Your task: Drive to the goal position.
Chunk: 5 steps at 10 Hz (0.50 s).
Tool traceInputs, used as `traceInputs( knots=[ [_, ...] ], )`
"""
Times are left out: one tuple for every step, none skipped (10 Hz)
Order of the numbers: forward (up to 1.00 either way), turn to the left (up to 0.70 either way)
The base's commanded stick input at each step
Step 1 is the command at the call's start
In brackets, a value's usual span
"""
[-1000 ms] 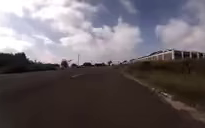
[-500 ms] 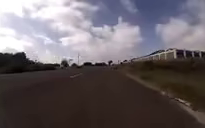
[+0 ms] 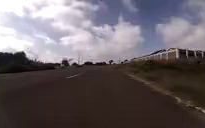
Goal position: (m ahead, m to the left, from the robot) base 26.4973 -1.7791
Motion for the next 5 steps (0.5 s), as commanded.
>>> traceInputs(
  knots=[
    [1.0,0.0],
    [1.0,0.0],
    [1.0,0.0],
    [1.0,0.0],
    [1.0,0.0]
  ],
)
